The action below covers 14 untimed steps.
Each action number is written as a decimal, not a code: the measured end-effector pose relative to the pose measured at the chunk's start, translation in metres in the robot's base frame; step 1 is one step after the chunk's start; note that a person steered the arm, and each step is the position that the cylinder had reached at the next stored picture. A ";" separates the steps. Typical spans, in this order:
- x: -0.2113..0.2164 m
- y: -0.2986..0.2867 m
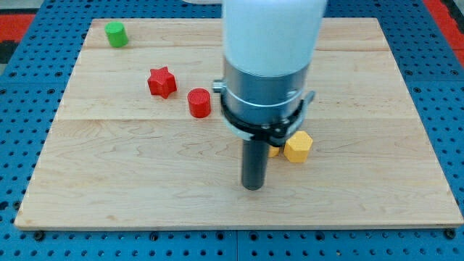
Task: Push the hexagon towards the top center
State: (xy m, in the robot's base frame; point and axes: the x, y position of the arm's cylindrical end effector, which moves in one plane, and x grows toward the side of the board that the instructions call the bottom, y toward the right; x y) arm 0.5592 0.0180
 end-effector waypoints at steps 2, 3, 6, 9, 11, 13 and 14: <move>-0.078 0.110; -0.077 0.113; -0.111 0.152; -0.109 0.221; -0.162 0.095; -0.183 0.064; -0.186 0.107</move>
State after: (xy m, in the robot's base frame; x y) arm 0.3737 0.1250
